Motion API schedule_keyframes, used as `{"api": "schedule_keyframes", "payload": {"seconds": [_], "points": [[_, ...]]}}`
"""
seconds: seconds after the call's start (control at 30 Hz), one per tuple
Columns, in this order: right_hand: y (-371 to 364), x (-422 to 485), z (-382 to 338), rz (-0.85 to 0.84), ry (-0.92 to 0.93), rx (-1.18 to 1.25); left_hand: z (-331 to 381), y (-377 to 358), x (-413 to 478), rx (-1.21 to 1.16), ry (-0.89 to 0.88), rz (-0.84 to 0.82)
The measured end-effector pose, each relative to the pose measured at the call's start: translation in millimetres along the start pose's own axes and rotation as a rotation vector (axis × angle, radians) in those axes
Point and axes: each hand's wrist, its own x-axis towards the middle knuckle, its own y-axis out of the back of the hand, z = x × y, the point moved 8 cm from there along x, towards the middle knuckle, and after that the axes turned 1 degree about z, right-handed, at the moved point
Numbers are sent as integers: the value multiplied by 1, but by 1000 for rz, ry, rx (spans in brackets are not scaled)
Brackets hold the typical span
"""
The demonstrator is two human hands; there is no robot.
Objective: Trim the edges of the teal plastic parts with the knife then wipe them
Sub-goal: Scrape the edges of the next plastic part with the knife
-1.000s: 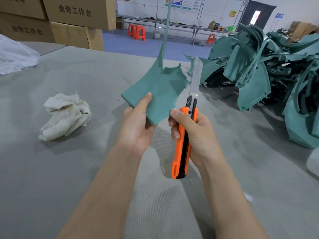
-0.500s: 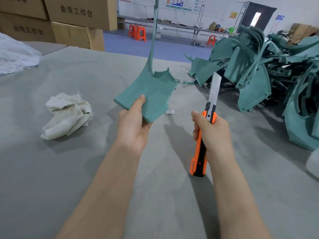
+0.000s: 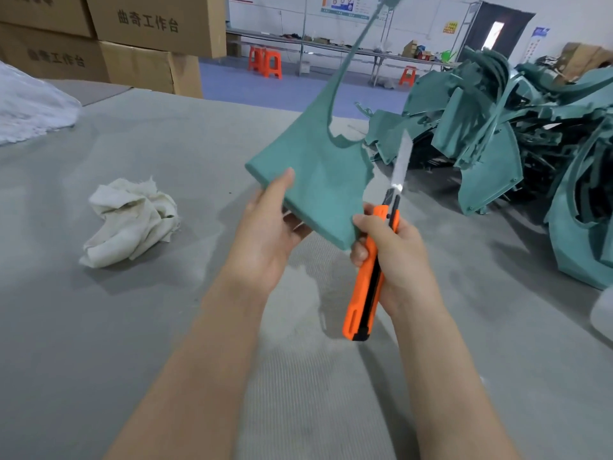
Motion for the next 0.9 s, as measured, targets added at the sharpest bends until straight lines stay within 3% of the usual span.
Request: {"api": "schedule_keyframes", "payload": {"seconds": [0.33,0.43,0.53,0.67,0.9], "points": [[19,7,-10,-118,17,-59,-4,24,-4,203,346,-144],[29,9,-13,51,98,-44,-7,31,1,234,245,41],[32,10,-16,169,161,-100,0,34,5,26,115,193],[14,6,-16,103,294,-317,-2,31,4,-214,124,225],[8,1,-19,94,452,-376,-6,23,1,-253,184,218]]}}
